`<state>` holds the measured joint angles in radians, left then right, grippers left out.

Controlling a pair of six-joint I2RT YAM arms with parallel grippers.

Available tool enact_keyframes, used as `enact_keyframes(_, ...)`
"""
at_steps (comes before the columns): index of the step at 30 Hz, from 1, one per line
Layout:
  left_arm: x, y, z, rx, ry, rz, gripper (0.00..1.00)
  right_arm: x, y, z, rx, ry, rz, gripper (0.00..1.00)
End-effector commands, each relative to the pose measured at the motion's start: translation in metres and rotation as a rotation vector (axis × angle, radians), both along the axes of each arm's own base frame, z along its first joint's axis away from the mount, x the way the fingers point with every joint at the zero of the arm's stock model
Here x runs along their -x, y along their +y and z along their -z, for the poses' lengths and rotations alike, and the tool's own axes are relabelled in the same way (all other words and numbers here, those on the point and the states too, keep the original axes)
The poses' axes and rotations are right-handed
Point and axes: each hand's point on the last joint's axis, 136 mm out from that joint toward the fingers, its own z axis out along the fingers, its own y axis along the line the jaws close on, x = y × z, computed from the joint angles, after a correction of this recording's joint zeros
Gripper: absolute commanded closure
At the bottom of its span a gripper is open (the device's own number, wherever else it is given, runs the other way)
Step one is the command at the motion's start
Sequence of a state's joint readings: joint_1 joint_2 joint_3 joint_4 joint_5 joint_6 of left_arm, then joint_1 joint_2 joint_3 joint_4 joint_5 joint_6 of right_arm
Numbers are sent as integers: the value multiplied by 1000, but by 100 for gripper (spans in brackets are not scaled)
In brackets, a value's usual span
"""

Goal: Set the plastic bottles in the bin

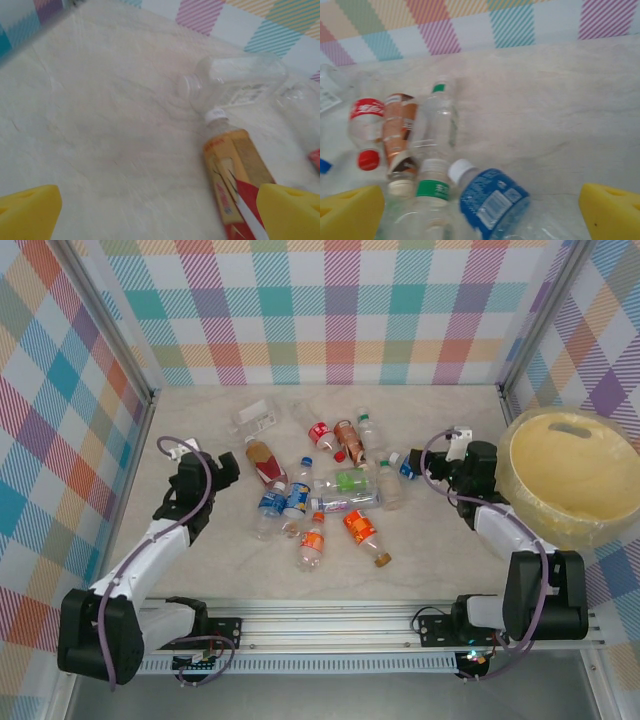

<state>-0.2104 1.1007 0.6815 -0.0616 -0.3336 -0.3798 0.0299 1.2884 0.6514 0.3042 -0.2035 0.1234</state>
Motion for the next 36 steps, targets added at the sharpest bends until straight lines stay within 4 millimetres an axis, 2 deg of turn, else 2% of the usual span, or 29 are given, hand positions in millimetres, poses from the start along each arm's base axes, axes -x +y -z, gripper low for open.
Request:
enact_keyframes(1,35,-18,29,166,207,-23,0,14,23,-2,-156,120,-55,0)
enact_keyframes(6,55,-62,44,269,336,148,0,21,28,3,-312,243,5,0)
enact_keyframes(10,73,-76,63,190,443,228,0,28,52,0,-450,333,-92,0)
enact_keyframes(14,83,-96,78,96,501,356,5,31,69,3,-514,428,-165,0)
enact_keyframes(18,94,-105,99,-33,575,420,12,35,74,11,-474,464,-181,0)
enact_keyframes(21,95,-100,110,-99,609,404,14,37,74,9,-460,464,-186,0)
enact_keyframes(26,92,-98,122,-142,645,407,20,41,78,7,-442,461,-196,0)
enact_keyframes(29,90,-103,127,-137,651,433,23,41,80,7,-435,454,-197,0)
enact_keyframes(36,86,-111,139,-133,666,466,23,40,87,4,-423,442,-218,0)
